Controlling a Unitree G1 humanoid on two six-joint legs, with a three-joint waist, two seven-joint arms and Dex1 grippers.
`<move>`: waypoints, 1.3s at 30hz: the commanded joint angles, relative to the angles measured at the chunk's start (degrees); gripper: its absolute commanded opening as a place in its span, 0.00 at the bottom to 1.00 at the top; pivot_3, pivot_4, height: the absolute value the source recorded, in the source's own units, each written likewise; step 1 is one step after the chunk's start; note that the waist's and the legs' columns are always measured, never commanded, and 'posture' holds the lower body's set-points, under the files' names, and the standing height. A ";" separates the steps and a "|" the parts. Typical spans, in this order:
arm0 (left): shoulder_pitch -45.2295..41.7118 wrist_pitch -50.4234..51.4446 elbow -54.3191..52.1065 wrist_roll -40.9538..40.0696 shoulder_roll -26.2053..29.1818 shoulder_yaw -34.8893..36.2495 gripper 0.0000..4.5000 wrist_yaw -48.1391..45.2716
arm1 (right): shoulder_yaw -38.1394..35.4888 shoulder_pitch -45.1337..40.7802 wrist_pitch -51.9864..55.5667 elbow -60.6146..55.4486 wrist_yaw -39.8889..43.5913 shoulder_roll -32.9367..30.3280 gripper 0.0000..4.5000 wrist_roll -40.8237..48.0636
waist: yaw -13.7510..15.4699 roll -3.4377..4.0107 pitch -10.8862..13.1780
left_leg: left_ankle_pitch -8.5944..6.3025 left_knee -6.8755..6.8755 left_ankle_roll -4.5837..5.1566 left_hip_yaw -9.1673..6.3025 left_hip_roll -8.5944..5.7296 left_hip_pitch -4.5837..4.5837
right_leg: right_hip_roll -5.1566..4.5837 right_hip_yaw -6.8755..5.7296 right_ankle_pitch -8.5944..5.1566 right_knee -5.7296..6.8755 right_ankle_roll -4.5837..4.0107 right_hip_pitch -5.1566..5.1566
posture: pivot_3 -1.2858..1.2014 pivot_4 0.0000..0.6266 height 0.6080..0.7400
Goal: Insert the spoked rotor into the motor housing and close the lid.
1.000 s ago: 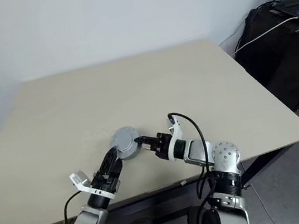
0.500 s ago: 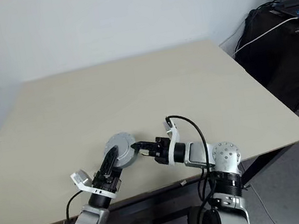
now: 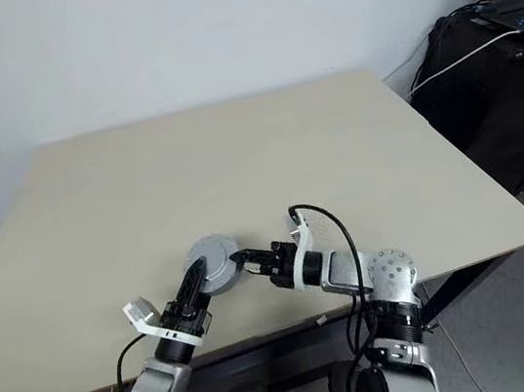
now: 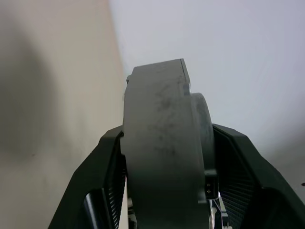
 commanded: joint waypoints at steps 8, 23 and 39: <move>-0.11 -1.00 -3.03 0.26 -3.41 -1.35 0.46 0.05 | 13.02 7.38 -26.43 -9.06 0.77 -6.38 0.80 -20.22 | 0.31 -0.05 -0.13 | 0.00 0.06 0.00 0.07 -0.02 0.00 | -0.03 0.05 0.01 -0.01 0.03 0.01 | 0.52 0.00 1.00; -8.40 -12.76 0.38 4.40 -5.71 4.24 0.46 7.71 | 33.14 15.84 -58.28 -19.47 12.26 -23.69 1.00 -47.87 | 0.85 -0.27 -0.08 | 0.03 0.29 -0.02 0.13 0.04 0.12 | 0.03 0.07 -0.11 -0.02 0.10 0.24 | 0.52 0.00 1.00; -30.44 -22.49 20.64 9.71 -3.77 12.59 0.46 16.11 | 32.58 16.62 -65.73 -14.88 12.57 -19.96 1.00 -53.53 | 2.61 -1.05 -0.10 | 0.13 0.58 0.02 0.03 0.00 0.29 | 0.15 0.06 0.34 -0.11 0.13 0.61 | 0.52 0.00 1.00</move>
